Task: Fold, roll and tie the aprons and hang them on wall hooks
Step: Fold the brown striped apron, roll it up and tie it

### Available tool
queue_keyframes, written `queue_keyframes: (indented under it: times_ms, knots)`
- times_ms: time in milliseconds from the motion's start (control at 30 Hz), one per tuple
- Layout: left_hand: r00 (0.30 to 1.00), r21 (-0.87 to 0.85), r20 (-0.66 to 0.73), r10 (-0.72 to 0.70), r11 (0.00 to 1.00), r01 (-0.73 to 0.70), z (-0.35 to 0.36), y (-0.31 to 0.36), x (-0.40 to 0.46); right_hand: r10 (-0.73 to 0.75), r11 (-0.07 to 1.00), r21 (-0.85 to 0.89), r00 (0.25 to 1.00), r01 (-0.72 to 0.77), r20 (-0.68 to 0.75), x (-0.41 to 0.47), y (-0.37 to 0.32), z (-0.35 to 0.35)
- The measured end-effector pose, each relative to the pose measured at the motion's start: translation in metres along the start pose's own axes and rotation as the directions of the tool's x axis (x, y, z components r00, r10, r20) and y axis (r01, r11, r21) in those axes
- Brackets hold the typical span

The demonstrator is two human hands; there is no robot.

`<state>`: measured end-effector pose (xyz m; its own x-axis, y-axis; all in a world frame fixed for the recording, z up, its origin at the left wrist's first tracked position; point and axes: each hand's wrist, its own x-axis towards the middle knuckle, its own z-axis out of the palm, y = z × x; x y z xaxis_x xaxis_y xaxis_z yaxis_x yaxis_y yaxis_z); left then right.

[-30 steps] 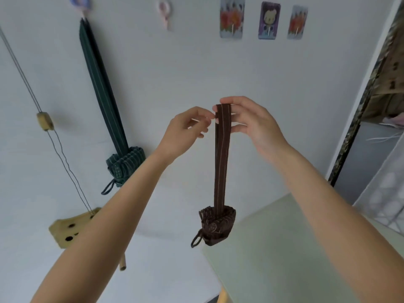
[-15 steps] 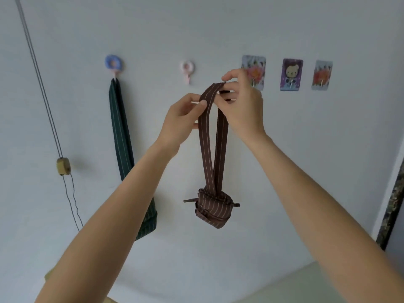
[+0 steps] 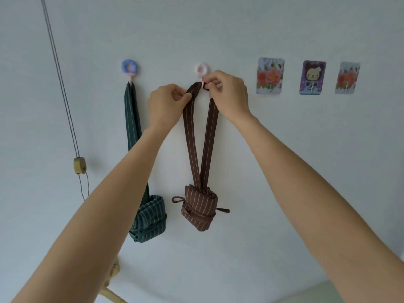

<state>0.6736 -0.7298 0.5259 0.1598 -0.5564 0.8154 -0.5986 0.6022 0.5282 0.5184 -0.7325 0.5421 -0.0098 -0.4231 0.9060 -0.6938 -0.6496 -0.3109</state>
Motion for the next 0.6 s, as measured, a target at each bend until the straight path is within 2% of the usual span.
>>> queue_keyframes:
  times_ms: [67, 200, 333, 400, 467, 567, 600]
  knots:
    - [0.997, 0.053, 0.083, -0.008, 0.999, 0.004, 0.0, -0.004, -0.008, 0.061, 0.99, 0.126, 0.997, -0.067, 0.054, -0.006, 0.001, 0.001]
    - [0.985, 0.021, 0.172, 0.009, 1.0, -0.012, 0.002, -0.012, -0.033, 0.109, 0.964, 0.225, 0.985, -0.138, 0.136, -0.03, 0.0, -0.006]
    - [0.97, -0.011, 0.235, -0.06, 0.998, 0.064, 0.007, -0.033, -0.08, 0.185, 0.94, 0.229, 0.943, -0.251, 0.276, -0.093, 0.008, -0.013]
    - [0.936, 0.042, 0.327, -0.127, 0.992, 0.12, 0.011, -0.046, -0.11, 0.266, 0.915, 0.187, 0.882, -0.358, 0.389, -0.135, 0.023, -0.012]
    - [0.875, 0.12, 0.447, -0.188, 0.981, 0.15, 0.017, -0.06, -0.139, 0.396, 0.847, 0.129, 0.773, -0.516, 0.497, -0.178, 0.042, -0.005]
    - [0.799, 0.158, 0.56, -0.22, 0.975, 0.158, 0.024, -0.071, -0.172, 0.524, 0.601, 0.197, 0.568, -0.775, 0.635, -0.228, 0.059, 0.007]
    - [0.793, 0.154, 0.569, -0.218, 0.975, 0.158, 0.025, -0.071, -0.177, 0.526, 0.522, 0.267, 0.553, -0.81, 0.646, -0.237, 0.06, 0.009]
